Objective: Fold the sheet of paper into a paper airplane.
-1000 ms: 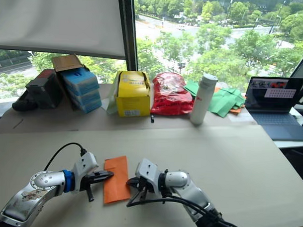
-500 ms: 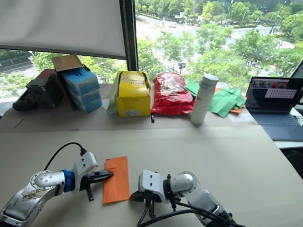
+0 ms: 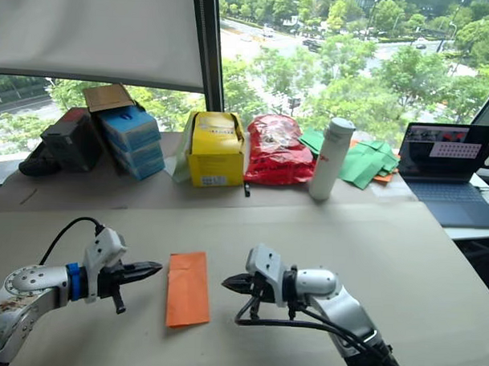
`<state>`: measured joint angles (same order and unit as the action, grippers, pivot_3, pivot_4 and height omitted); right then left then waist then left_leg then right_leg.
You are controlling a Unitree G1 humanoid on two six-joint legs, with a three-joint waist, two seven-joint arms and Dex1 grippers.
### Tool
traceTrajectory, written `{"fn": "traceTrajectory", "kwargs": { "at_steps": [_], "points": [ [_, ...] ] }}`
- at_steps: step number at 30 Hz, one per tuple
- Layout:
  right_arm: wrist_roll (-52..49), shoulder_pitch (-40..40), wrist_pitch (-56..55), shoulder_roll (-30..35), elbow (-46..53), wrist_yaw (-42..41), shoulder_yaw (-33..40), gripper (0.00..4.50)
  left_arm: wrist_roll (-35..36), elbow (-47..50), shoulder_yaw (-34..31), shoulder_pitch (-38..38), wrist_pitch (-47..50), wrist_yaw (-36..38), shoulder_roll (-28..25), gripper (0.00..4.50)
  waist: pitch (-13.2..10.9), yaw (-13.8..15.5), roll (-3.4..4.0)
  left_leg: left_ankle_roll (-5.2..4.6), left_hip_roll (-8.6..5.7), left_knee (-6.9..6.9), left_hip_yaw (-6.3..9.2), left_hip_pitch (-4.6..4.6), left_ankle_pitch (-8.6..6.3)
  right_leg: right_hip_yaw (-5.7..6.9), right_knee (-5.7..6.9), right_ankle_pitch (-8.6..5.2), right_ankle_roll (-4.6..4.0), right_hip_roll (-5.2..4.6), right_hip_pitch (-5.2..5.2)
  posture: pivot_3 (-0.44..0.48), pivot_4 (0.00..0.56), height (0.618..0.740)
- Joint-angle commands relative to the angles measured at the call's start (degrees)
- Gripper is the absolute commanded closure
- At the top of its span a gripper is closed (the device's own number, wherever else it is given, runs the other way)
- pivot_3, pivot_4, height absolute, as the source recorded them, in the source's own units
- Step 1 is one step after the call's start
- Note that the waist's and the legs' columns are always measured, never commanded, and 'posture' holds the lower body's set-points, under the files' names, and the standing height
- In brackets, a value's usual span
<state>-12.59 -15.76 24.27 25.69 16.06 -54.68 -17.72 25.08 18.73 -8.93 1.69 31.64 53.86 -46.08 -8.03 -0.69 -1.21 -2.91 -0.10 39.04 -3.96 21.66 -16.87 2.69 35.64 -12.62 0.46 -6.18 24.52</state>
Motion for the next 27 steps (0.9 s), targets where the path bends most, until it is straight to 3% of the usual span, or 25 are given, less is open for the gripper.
{"fn": "traceTrajectory", "kwargs": {
  "at_steps": [1,5,15,20,27],
  "points": [
    [-1.49,1.12,1.02,0.58,2.73,0.98,1.19,4.49,-0.61,0.69,1.32,1.45,-1.36,1.18,-0.68,4.50,0.00,0.00,0.00,0.00,0.00,0.00,0.00,0.03,0.00,0.01,-0.03,0.00,0.00,0.00,0.01,0.000,0.150,0.740],
    [-1.73,1.61,2.02,0.23,3.76,2.42,1.35,4.49,-1.94,0.21,4.44,2.00,-2.22,1.09,0.16,4.50,0.00,0.04,0.00,-0.19,-0.01,0.02,0.00,0.11,-0.10,0.02,-0.03,0.01,0.01,-0.01,0.06,0.000,0.150,0.740],
    [-4.29,1.23,5.26,0.29,6.63,5.42,2.98,4.49,1.00,2.19,8.84,-5.58,0.88,-1.94,7.09,4.50,-0.03,0.26,0.00,-0.21,-0.03,0.12,0.04,0.11,-0.05,0.07,0.11,0.01,0.01,0.03,0.03,0.000,0.150,0.740],
    [-6.39,-5.17,8.13,-2.94,6.57,7.23,3.31,4.49,-1.48,-0.95,13.56,-9.87,-0.55,-2.18,10.40,4.50,-0.04,0.06,-0.02,-0.21,-0.02,0.28,0.03,0.15,-0.03,0.10,0.21,0.02,0.02,0.20,-0.01,0.000,0.150,0.740],
    [-0.18,-12.34,8.32,-5.11,1.77,10.07,-2.62,4.49,-2.79,-2.53,16.08,-12.07,-1.59,-2.40,12.72,4.50,-0.04,0.08,-0.02,-0.22,0.00,0.37,0.05,0.20,-0.03,0.09,0.21,0.02,0.02,0.70,-0.05,0.000,0.150,0.740]
  ]
}}
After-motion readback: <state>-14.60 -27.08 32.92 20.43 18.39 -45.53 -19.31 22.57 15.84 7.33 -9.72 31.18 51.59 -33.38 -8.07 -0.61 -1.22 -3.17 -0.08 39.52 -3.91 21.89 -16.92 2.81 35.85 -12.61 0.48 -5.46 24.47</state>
